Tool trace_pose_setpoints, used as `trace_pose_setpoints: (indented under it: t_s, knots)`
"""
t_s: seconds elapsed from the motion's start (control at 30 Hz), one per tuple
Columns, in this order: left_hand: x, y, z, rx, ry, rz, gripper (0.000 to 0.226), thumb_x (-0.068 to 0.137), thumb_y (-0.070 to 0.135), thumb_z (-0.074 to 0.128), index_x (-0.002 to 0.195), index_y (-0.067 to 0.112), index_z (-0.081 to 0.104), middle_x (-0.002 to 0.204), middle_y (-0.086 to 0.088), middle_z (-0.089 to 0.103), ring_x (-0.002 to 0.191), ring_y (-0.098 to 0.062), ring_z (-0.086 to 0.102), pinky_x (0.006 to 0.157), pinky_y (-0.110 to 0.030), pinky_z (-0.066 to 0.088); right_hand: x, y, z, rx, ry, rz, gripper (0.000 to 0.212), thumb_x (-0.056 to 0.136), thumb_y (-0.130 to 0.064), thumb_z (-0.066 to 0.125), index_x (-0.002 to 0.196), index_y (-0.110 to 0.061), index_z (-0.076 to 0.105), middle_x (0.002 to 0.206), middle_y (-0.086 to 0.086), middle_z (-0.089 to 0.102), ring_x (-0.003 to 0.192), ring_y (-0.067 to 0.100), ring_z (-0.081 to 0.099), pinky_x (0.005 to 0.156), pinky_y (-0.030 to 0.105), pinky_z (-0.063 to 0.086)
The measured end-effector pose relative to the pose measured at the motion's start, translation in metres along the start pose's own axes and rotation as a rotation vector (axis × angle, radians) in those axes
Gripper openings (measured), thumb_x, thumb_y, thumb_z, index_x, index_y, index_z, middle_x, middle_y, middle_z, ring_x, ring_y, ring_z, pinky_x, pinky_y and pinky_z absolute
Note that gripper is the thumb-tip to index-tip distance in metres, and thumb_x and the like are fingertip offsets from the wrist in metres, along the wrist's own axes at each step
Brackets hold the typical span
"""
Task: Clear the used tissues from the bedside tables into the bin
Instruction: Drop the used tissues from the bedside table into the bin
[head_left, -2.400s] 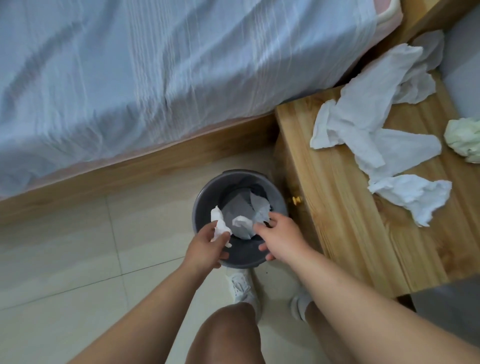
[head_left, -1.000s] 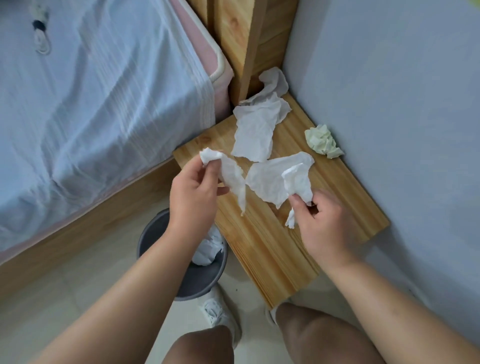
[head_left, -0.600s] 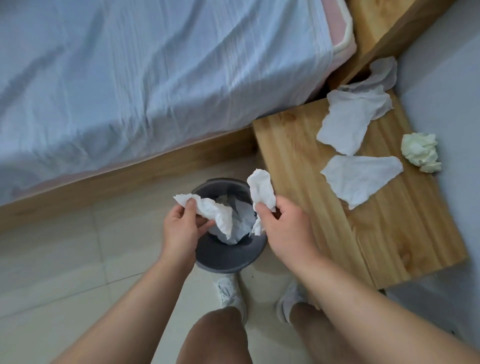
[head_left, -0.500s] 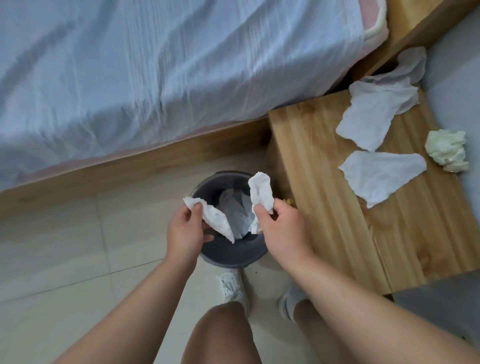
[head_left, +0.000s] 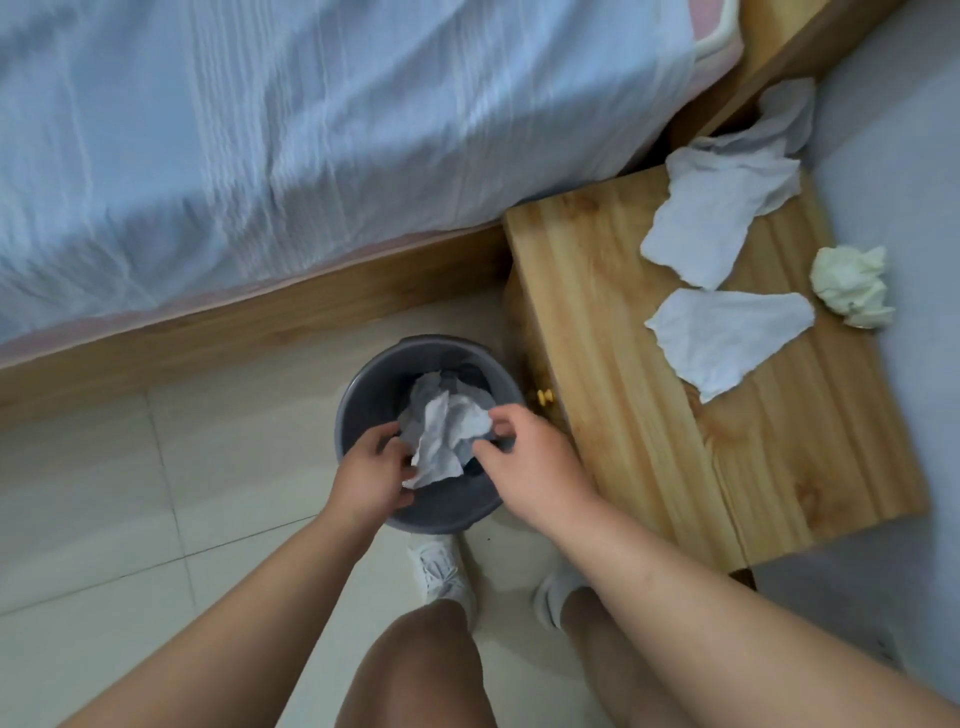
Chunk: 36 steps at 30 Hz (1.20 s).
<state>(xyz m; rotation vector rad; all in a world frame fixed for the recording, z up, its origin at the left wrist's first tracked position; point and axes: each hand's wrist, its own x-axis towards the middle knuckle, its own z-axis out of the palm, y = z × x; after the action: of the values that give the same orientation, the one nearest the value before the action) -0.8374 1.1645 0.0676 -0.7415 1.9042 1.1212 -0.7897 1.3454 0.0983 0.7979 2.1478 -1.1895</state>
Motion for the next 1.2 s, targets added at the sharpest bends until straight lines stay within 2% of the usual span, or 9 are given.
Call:
trace_pose_setpoints:
  t_s: [0.23, 0.37, 0.5, 0.57, 0.63, 0.73, 0.87, 1.03, 1.2]
  knots:
    - [-0.052, 0.1, 0.064, 0.286, -0.02, 0.514, 0.018, 0.107, 0.039, 0.053, 0.112, 0.043, 0.069, 0.097, 0.02, 0.077, 0.087, 0.002, 0.071, 0.075, -0.033, 0.06, -0.024, 0.013, -0.113, 0.154, 0.34, -0.123, 0.016, 0.093, -0.03, 0.066, 0.107, -0.038, 0.069, 0.092, -0.022, 0.068, 0.086, -0.003, 0.064, 0.074, 0.022, 0.054]
    - [-0.061, 0.162, 0.123, 0.548, 0.043, 0.836, 0.028, 0.105, 0.043, 0.053, 0.131, 0.04, 0.064, 0.118, 0.025, 0.063, 0.115, 0.0, 0.057, 0.092, -0.03, 0.048, -0.013, 0.045, -0.178, -0.07, 0.615, -0.146, 0.042, 0.091, -0.024, 0.074, 0.132, -0.023, 0.064, 0.132, -0.007, 0.065, 0.125, 0.015, 0.056, 0.106, 0.034, 0.048]
    - [-0.057, 0.208, 0.185, 0.77, 0.055, 1.04, 0.044, 0.109, 0.026, 0.049, 0.153, 0.031, 0.049, 0.16, 0.005, 0.047, 0.148, -0.022, 0.038, 0.114, -0.036, 0.035, 0.006, 0.076, -0.203, -0.231, 0.502, -0.075, 0.082, 0.092, -0.036, 0.076, 0.16, -0.021, 0.033, 0.171, 0.006, 0.025, 0.159, 0.027, 0.015, 0.125, 0.042, 0.024]
    - [-0.052, 0.224, 0.209, 0.887, 0.039, 1.068, 0.051, 0.109, 0.029, 0.049, 0.158, 0.032, 0.04, 0.169, 0.003, 0.036, 0.152, -0.027, 0.036, 0.113, -0.043, 0.042, 0.013, 0.088, -0.204, -0.268, 0.432, -0.101, 0.085, 0.092, -0.036, 0.075, 0.162, -0.022, 0.029, 0.173, 0.007, 0.018, 0.16, 0.027, 0.009, 0.128, 0.045, 0.023]
    - [-0.046, 0.232, 0.225, 1.023, 0.022, 1.063, 0.058, 0.106, 0.035, 0.054, 0.161, 0.032, 0.034, 0.168, 0.002, 0.036, 0.146, -0.028, 0.045, 0.094, -0.044, 0.052, 0.016, 0.097, -0.201, -0.275, 0.421, -0.134, 0.075, 0.093, -0.033, 0.076, 0.157, -0.017, 0.04, 0.168, 0.01, 0.029, 0.157, 0.029, 0.02, 0.124, 0.046, 0.031]
    - [-0.043, 0.229, 0.233, 1.146, -0.023, 1.062, 0.065, 0.102, 0.028, 0.062, 0.161, 0.029, 0.035, 0.148, -0.005, 0.051, 0.127, -0.032, 0.055, 0.078, -0.042, 0.051, 0.01, 0.11, -0.195, -0.336, 0.52, -0.183, 0.043, 0.092, -0.024, 0.075, 0.133, -0.016, 0.065, 0.135, 0.007, 0.058, 0.127, 0.03, 0.053, 0.095, 0.043, 0.055]
    - [-0.047, 0.208, 0.223, 1.035, -0.056, 1.092, 0.039, 0.103, 0.018, 0.059, 0.141, 0.021, 0.065, 0.126, -0.007, 0.065, 0.112, -0.03, 0.063, 0.083, -0.043, 0.054, -0.005, 0.124, -0.19, -0.428, 0.564, -0.244, 0.009, 0.092, -0.012, 0.073, 0.099, -0.014, 0.075, 0.089, 0.0, 0.067, 0.085, 0.025, 0.06, 0.061, 0.035, 0.051]
    - [-0.062, 0.184, 0.197, 0.819, -0.129, 1.058, 0.02, 0.102, 0.02, 0.064, 0.117, 0.021, 0.078, 0.103, 0.017, 0.062, 0.095, -0.01, 0.062, 0.073, -0.015, 0.039, -0.028, 0.13, -0.179, -0.18, 0.421, -0.135, 0.012, 0.101, -0.022, 0.058, 0.103, -0.021, 0.069, 0.094, -0.008, 0.066, 0.09, 0.017, 0.06, 0.071, 0.037, 0.054]
    - [-0.081, 0.155, 0.147, 0.457, -0.16, 0.799, 0.01, 0.103, 0.032, 0.064, 0.102, 0.037, 0.073, 0.094, 0.013, 0.068, 0.079, -0.002, 0.065, 0.065, -0.015, 0.05, -0.053, 0.11, -0.151, 0.005, 0.423, -0.091, 0.008, 0.1, -0.03, 0.06, 0.098, -0.032, 0.067, 0.088, -0.021, 0.062, 0.081, 0.001, 0.06, 0.064, 0.024, 0.051]
